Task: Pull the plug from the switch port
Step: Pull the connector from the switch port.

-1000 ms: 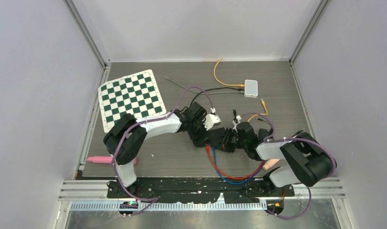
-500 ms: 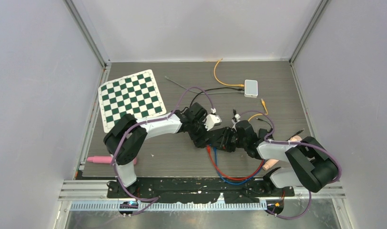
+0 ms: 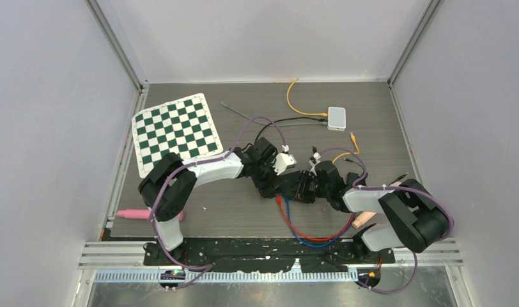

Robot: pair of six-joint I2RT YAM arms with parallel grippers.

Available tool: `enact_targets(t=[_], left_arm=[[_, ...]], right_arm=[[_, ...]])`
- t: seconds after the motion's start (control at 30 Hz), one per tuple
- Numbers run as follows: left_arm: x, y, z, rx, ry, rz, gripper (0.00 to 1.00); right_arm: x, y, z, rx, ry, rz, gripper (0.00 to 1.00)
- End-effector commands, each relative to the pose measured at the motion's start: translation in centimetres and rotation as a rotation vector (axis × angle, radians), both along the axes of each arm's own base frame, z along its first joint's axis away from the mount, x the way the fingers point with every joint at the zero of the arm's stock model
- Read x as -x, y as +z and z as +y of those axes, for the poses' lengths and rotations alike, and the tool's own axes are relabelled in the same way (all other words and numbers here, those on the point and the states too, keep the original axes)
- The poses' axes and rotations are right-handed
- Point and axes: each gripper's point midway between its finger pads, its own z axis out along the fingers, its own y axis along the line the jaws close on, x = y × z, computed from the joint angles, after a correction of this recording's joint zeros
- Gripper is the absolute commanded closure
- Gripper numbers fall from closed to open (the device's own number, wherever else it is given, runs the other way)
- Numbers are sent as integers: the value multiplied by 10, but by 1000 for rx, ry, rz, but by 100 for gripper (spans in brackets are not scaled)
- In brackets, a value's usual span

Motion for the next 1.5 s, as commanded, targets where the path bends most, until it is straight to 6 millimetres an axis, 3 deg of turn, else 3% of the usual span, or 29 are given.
enact_targets(t=[0.0,0.37,0.53,0.7,0.8,0.87,0.93,0.97,1.0,1.03,1.07,1.13,1.2,1.37,1.47], left_arm=[[33,-3,3,-3,-21,123,40],[29,1,2,-3,-18,108,40],[29,0,1,-6,-16,113,40],[29,-1,3,-10,-14,112,40],[29,-4,7,-24,-9,108,40],[30,-5,8,-29,-9,107,40],[30,-5,7,-24,-10,107,41],[29,-5,7,-22,-8,104,41],[29,-5,6,-18,-7,105,41],[28,-5,6,-18,-6,102,41],[28,-5,5,-15,-5,103,41],[28,-3,3,-9,-7,103,41],[30,-2,1,4,-12,111,41],[38,-6,0,7,-32,161,41],[42,-6,0,13,-44,176,41]], right_arm=[[8,-24,-22,129,-35,29,92],[17,-29,-18,145,74,38,95],[17,-2,10,-127,49,0,95],[17,-25,3,-30,47,55,95],[22,-42,-15,133,44,76,95],[20,-44,-23,193,49,52,95],[21,-36,-17,131,65,12,95],[33,-37,-17,89,62,47,95],[25,-24,-7,5,37,10,95],[33,-27,-6,-20,42,30,95],[30,-23,-3,-50,29,21,95],[34,-34,-5,-14,26,64,95],[35,-42,-9,14,9,91,88],[25,-45,-14,80,-20,91,58],[13,-43,-16,132,-36,62,56]])
